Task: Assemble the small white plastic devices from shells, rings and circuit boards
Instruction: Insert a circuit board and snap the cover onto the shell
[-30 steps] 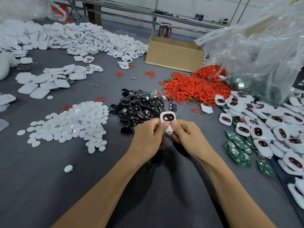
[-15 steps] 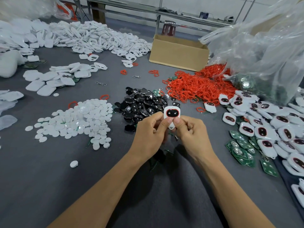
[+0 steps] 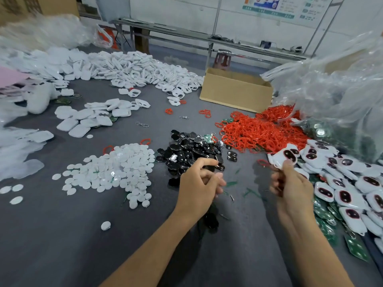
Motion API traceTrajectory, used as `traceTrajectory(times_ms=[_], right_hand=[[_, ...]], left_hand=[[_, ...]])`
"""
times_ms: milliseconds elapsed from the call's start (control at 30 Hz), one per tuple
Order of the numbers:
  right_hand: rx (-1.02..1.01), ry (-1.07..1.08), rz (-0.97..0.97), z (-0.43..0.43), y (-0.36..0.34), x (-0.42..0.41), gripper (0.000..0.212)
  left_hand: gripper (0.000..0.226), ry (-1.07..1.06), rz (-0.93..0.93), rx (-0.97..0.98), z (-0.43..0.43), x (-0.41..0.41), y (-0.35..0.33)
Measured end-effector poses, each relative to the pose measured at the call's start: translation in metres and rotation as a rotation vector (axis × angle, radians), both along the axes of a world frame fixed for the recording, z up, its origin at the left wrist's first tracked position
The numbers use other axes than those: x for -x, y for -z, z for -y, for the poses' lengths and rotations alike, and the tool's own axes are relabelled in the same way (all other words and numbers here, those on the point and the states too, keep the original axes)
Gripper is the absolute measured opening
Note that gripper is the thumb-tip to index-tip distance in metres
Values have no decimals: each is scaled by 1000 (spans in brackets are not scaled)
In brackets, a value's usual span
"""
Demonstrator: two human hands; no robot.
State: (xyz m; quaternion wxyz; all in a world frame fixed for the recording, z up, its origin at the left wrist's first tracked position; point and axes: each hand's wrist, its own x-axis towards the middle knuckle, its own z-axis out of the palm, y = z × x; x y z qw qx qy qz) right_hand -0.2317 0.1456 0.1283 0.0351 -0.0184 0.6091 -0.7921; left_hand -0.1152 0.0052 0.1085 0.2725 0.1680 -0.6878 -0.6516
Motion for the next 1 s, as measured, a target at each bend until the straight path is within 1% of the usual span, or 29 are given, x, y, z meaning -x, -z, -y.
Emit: traceTrajectory(times_ms=[67, 133, 233, 367, 500, 567, 667, 767, 867, 933, 1000], right_hand=[[-25, 23, 36, -5, -1, 3, 30], [-37, -10, 35, -2, -2, 0, 30], [-50, -119, 13, 5, -4, -7, 29], [-129, -259, -37, 14, -6, -17, 30], [-153, -374, -48, 18, -5, -24, 33], [-166, -391, -39, 17, -6, -24, 34], [-136, -321, 7, 14, -6, -19, 30], [-58, -168, 35, 10, -7, -11, 28], [163, 8, 45, -1, -9, 0, 24], [244, 21, 72, -10, -7, 6, 26], [197, -30, 138, -14, -4, 9, 22]], left_hand=[[17, 9, 4, 8, -1, -1, 0], [15, 8, 10, 3, 0, -1, 0], [12, -5, 11, -32, 1, 0, 1], [9, -3, 6, -85, 2, 1, -1], [9, -10, 12, -71, 2, 1, -2], [9, -9, 15, -63, 2, 1, -2], [8, -7, 9, -69, 2, 1, -2], [9, -3, 7, -79, 2, 2, -2], [9, -2, 7, -84, 1, 2, -2], [9, -3, 10, -83, 0, 2, -1], [8, -9, 12, -83, 0, 2, -1]])
